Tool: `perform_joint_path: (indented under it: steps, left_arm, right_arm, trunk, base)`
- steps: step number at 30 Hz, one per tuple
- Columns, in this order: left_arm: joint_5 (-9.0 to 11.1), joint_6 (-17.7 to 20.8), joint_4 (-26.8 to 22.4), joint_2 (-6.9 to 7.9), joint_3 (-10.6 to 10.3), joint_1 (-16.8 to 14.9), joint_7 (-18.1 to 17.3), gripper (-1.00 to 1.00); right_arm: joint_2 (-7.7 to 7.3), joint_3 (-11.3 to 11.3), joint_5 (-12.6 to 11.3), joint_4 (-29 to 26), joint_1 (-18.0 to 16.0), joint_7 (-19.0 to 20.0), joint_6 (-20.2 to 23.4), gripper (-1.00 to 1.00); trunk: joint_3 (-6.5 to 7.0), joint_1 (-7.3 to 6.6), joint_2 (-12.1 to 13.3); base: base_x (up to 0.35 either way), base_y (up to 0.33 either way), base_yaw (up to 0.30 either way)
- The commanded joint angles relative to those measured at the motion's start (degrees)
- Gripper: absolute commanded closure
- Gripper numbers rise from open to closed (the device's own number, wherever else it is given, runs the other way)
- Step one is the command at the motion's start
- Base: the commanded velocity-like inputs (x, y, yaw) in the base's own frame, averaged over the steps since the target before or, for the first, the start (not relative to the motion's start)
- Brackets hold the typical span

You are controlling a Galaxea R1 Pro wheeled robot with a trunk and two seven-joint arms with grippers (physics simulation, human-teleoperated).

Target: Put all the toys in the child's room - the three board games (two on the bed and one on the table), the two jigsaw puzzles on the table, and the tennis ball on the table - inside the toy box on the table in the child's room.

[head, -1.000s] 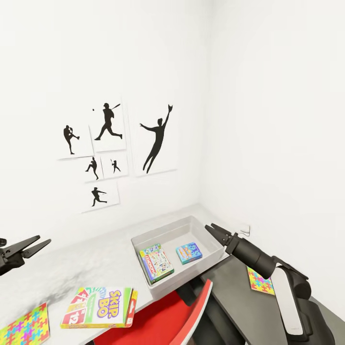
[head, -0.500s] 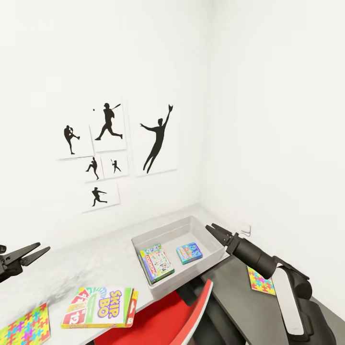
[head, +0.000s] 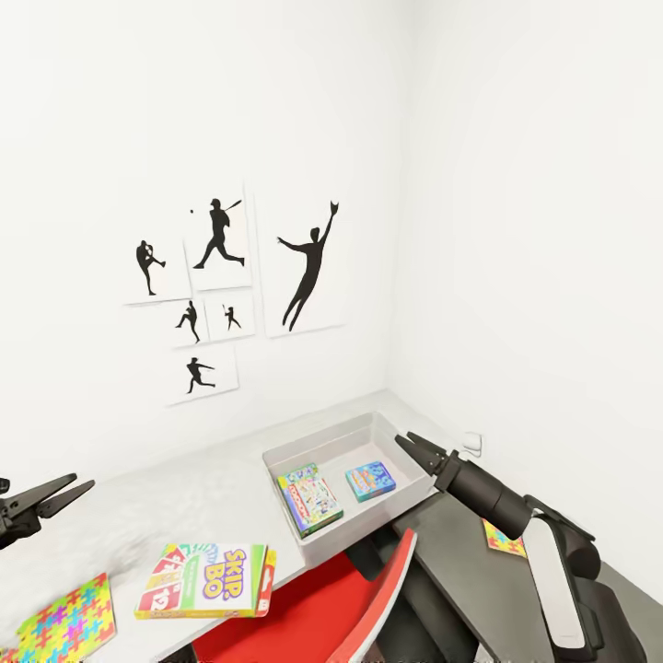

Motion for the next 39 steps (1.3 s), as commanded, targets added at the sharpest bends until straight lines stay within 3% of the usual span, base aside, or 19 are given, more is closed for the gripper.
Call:
perform_joint_path:
  steps: [1,13,21,39]
  left_arm:
    - [-0.1,0.5,0.0,0.04,0.0,0.0,-0.3,-1.0]
    - [-0.1,0.4,0.0,0.19,0.1,0.0,-0.3,-1.0]
    - [-0.1,0.4,0.1,0.2,0.1,0.0,-0.3,-1.0]
    - [-0.1,0.3,0.1,0.2,0.1,0.0,-0.3,-1.0]
  right_arm:
    - [0.07,-0.1,-0.2,0.0,0.0,0.1,0.4,-1.0]
    - [0.22,0.1,-0.1,0.0,0.0,-0.1,0.4,-1.0]
    - [0.3,0.6,-0.1,0.1,0.0,-3.4,0.4,-1.0]
    - [0.3,6.2,0.0,0.0,0.0,-10.1,0.3,-1.0]
  trunk:
    - [-0.03,0.01,0.0]
    - [0.52,0.01,0.0]
    - [1.26,0.01,0.0]
    - [2.93,0.01,0.0]
  base:
    - [-0.151,0.002,0.0]
    - [-0.263,0.083,0.027]
    - [-0.269,0.176,0.074]
    - [-0.168,0.173,0.126]
